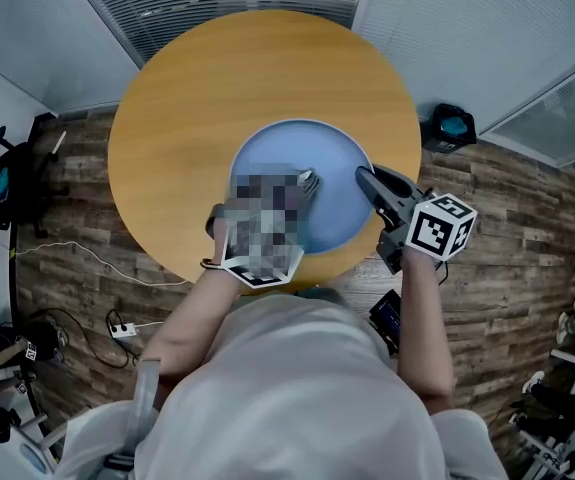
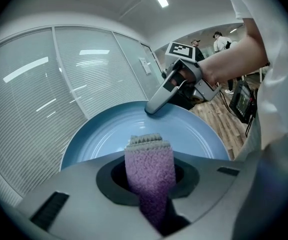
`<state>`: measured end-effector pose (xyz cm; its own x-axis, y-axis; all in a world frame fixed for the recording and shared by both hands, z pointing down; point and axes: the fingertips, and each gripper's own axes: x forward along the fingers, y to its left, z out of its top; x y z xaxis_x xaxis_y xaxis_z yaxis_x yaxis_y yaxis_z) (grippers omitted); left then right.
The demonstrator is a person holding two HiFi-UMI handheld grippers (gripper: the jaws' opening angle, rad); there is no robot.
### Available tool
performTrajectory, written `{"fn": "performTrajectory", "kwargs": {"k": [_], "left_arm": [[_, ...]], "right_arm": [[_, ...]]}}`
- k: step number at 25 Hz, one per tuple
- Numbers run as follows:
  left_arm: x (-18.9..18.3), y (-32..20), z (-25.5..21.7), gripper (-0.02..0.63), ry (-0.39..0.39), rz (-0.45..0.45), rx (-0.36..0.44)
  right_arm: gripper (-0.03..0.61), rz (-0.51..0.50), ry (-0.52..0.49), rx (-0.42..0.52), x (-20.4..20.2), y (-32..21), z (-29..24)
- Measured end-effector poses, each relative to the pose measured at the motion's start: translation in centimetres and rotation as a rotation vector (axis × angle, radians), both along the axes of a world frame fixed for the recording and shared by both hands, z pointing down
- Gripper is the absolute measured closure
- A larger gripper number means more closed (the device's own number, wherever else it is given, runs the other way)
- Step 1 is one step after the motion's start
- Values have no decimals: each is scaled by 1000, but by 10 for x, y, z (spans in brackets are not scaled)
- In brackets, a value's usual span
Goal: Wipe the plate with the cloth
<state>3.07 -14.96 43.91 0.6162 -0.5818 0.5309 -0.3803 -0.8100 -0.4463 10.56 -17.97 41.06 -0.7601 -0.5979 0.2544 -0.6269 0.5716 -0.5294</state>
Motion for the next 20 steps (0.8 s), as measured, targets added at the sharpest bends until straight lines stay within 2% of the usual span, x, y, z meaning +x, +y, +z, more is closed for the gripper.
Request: {"fn": "performTrajectory", "kwargs": {"k": [6,11,20], "left_arm": [[-11,-1,4,538,-6,-43,-25],[-23,-10,5,537,44,-64,-77],[3,2,-4,537,118,-54,-103]], "right_arm": [[520,26,-5,20,8,1,-4],[517,34,-36,14,4,-8,-3],[517,43,-50,16,12,-2,-10]]}}
